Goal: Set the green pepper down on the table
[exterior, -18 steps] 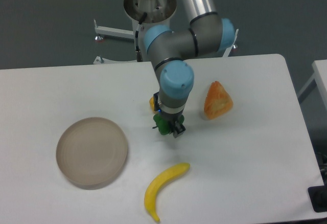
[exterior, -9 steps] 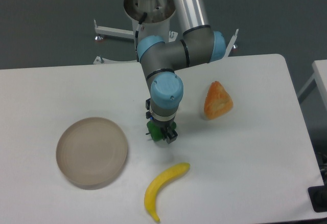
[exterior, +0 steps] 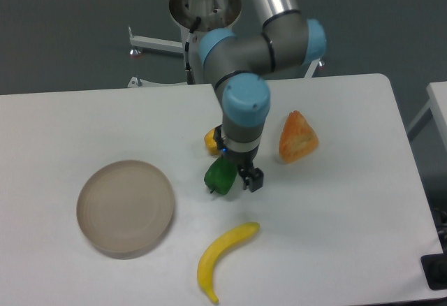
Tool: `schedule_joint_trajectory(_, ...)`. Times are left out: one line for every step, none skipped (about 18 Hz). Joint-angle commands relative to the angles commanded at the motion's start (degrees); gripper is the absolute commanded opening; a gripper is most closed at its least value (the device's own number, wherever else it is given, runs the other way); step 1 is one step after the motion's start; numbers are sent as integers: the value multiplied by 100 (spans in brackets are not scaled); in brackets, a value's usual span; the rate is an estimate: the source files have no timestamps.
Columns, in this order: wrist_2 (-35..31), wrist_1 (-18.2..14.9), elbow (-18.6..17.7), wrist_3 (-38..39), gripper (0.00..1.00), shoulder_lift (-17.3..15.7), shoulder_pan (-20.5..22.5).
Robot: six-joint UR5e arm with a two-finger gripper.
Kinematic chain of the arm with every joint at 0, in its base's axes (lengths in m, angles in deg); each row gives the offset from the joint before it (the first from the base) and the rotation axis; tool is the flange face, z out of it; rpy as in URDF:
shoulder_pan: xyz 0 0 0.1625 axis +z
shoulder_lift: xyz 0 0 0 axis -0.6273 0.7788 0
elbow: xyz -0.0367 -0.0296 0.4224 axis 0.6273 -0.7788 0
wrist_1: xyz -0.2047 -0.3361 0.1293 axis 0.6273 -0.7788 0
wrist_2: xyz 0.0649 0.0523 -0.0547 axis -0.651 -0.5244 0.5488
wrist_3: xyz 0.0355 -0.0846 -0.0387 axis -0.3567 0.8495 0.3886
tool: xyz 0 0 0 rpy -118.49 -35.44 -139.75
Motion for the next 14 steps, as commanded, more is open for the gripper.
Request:
schedule_joint_trajectory(-9, -123, 44, -116, 100, -18, 26)
schedule_joint_trajectory(-18, -289, 105, -152, 100, -27, 88)
schedule_joint_trajectory(-18, -421, 175, -179, 100, -27, 140)
schedule_joint_trajectory(-9, -492, 220, -179, 100, -27, 176)
schedule_joint_trajectory(-35, -510, 237, -188, 100, -27, 220)
schedule_joint_trajectory(-88, -537, 238, -249, 100, -44, 298)
schedule_joint_trajectory(-97, -633, 246, -589, 100, -53, 395)
schedule_joint_trajectory(-106, -703, 246, -801, 100, -71, 439)
schedule_joint_trajectory(-106, -721, 238, -907, 100, -132, 492)
schedule_joint_trajectory(-106, -721, 212, -926, 100, -150, 536)
schedule_joint_trajectory(-106, -713, 176, -926, 100, -150, 545)
schedule_joint_trajectory(-106, -713, 159, -926, 100, -159, 545)
schedule_joint_trajectory(-106, -704, 132, -926, 100, -159, 545)
schedule_joint_trajectory(-106, -704, 123, -926, 100, -159, 545)
